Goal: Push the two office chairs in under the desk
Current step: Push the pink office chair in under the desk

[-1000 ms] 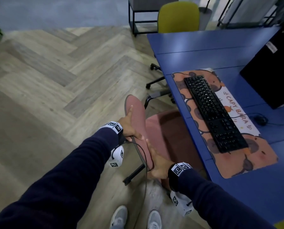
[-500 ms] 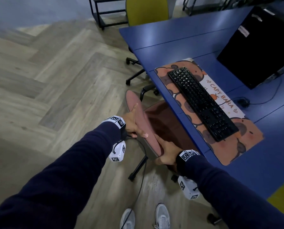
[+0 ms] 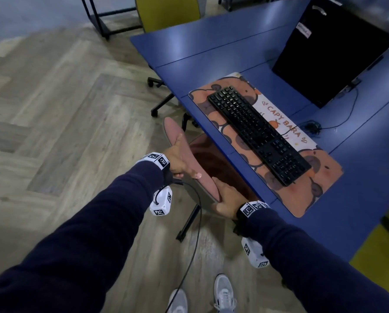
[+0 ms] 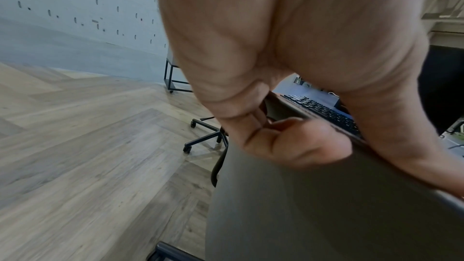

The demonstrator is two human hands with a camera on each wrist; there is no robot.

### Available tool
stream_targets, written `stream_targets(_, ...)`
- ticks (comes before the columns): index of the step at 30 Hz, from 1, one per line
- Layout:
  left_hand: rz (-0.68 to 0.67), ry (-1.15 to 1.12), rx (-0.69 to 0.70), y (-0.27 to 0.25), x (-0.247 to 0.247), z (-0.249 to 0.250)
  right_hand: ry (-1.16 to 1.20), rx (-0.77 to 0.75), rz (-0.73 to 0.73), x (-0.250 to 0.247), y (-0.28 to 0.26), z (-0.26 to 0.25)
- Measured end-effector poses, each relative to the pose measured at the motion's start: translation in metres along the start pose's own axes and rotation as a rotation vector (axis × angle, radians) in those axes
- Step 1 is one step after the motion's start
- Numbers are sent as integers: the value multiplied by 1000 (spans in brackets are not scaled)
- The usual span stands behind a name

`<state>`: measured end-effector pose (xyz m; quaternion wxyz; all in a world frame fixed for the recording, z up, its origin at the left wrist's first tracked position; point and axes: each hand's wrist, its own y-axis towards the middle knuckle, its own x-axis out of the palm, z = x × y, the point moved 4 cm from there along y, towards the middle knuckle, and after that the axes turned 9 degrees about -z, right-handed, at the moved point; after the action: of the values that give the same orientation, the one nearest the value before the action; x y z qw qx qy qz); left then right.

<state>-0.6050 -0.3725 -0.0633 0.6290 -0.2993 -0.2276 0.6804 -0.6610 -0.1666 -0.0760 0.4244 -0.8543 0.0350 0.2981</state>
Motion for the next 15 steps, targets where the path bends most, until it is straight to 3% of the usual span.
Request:
stream_targets(10, 64, 75, 4, 37, -3, 30, -328, 30, 147, -39, 11, 8)
stream_targets(15, 125, 261, -21, 53, -10, 46, -394, 60, 208, -49, 19, 10)
